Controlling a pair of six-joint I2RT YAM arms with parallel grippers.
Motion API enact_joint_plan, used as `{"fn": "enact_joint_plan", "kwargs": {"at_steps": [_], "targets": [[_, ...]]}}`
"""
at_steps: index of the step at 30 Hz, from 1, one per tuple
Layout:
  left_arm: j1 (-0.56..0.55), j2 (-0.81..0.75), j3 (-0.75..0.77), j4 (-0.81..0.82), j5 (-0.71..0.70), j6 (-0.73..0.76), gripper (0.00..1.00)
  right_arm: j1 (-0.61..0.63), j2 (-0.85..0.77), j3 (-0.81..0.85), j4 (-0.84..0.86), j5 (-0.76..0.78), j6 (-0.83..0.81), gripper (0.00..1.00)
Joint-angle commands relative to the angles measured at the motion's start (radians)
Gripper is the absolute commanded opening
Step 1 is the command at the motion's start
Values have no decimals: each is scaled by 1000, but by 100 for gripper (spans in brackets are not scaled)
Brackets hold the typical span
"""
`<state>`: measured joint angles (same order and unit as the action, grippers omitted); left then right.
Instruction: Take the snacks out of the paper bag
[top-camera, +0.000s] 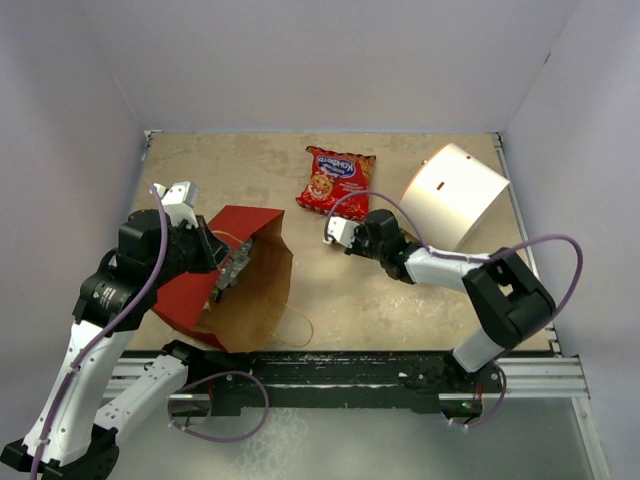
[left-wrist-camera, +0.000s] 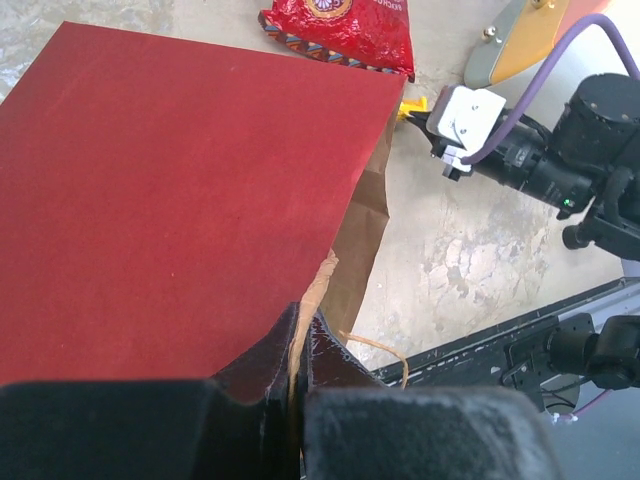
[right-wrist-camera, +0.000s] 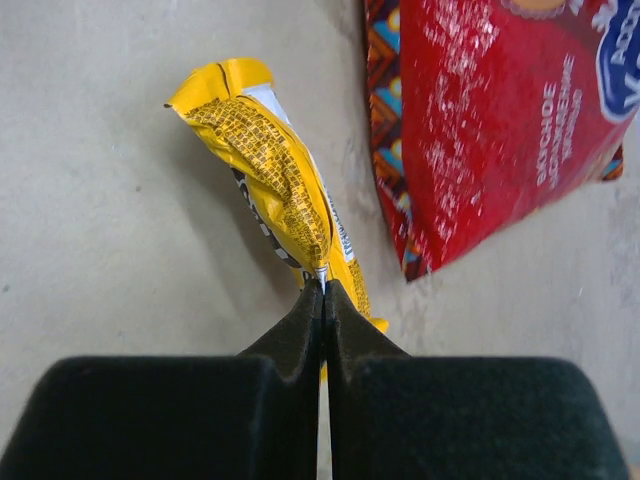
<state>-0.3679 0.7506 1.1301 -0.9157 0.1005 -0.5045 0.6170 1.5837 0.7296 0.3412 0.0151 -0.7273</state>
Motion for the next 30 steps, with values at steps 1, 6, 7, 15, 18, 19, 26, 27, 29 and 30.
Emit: {"fn": "enact_joint_plan", "kwargs": {"at_steps": [1,6,7,15,18,19,26,27,29,30], "targets": [[-3,-19,47,-5,-5,0,0,-10,30,66,80,-117,-68,0],[-3,-42,43,-21,-25,-3,0,-8,-70,-23,21,-101,-50,27],[-3,-46,40,-22,-24,-2,0,-7,-107,-36,-6,-127,-41,33],[-3,-32,25,-28,2,7,0,184,-454,-52,-241,-269,127,49],[-3,-26,25,-29,13,12,0,302,-549,-58,-230,-321,221,51],[-3,-25,26,-31,16,12,0,334,-567,-57,-215,-334,237,52],[-3,-34,27,-50,16,-3,0,504,-391,36,-39,-319,87,61],[-2,-35,28,-52,16,-8,0,516,-334,68,-18,-310,41,61],[-2,-41,25,-54,11,-23,0,539,-223,148,9,-292,-73,61],[-3,-44,23,-51,10,-30,0,549,-171,184,13,-282,-137,61]]}}
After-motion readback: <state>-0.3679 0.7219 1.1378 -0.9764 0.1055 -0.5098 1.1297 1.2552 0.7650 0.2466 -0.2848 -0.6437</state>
